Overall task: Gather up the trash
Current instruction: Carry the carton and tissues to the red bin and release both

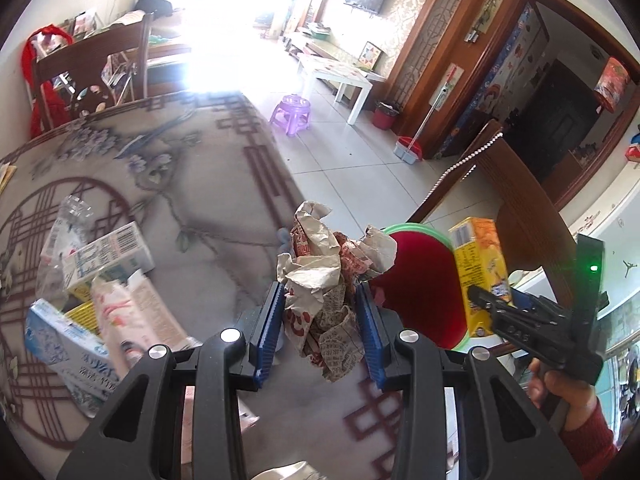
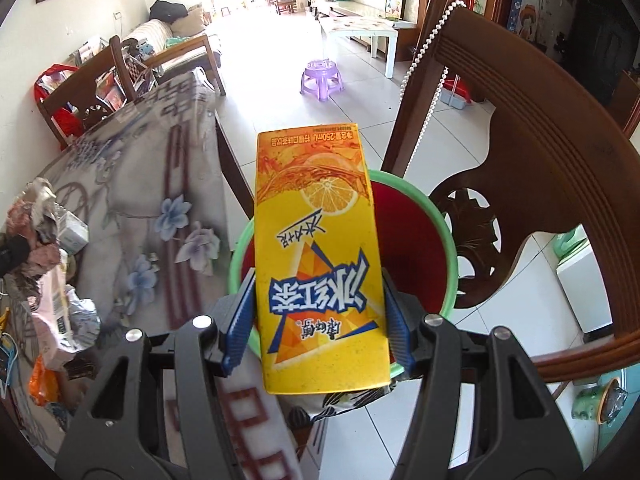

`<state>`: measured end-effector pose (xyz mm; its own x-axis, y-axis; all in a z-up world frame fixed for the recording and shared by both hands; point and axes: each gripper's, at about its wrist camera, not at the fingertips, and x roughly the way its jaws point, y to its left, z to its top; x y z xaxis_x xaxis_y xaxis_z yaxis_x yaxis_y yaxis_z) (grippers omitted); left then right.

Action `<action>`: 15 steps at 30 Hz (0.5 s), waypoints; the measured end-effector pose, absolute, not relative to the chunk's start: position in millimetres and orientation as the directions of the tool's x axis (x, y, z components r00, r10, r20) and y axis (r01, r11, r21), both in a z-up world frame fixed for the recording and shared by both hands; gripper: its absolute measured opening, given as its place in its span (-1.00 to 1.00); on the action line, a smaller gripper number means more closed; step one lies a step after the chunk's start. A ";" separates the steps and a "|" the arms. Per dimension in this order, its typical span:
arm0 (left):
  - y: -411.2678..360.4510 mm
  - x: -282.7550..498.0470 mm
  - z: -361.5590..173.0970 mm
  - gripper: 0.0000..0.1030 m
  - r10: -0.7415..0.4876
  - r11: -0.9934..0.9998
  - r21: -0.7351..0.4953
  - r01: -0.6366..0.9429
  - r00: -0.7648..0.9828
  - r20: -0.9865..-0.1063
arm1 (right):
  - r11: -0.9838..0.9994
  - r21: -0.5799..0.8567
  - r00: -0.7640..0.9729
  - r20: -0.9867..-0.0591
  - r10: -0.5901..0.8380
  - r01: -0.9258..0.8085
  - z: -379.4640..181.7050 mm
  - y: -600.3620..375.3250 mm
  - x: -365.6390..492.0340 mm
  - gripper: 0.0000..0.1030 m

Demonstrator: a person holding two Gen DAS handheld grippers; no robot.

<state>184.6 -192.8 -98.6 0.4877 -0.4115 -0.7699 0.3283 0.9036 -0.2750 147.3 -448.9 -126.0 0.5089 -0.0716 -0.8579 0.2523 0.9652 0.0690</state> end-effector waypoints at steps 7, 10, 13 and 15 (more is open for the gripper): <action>-226.5 185.2 -95.4 -0.33 -0.424 0.895 -0.277 0.348 0.480 -0.768 | 0.958 0.050 0.511 -0.853 -0.106 0.282 -131.8 -473.2 154.9 0.38; -238.2 187.1 -96.2 -0.33 -0.432 0.887 -0.271 0.373 0.467 -0.772 | 0.952 0.073 0.521 -0.848 -0.098 0.298 -126.6 -484.8 150.1 0.39; -251.9 189.6 -97.5 -0.33 -0.453 0.871 -0.275 0.406 0.453 -0.768 | 0.941 0.091 0.542 -0.834 -0.107 0.325 -117.5 -494.1 138.5 0.49; -263.3 193.5 -100.9 -0.33 -0.471 0.857 -0.283 0.430 0.434 -0.768 | 0.934 0.095 0.546 -0.829 -0.118 0.345 -113.3 -499.6 129.5 0.51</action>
<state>193.5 -263.3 -100.9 0.4336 -0.4711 -0.7682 0.4297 0.8574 -0.2832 129.5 -499.6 -113.3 0.5461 -0.1181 -0.8293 0.3455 0.9337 0.0946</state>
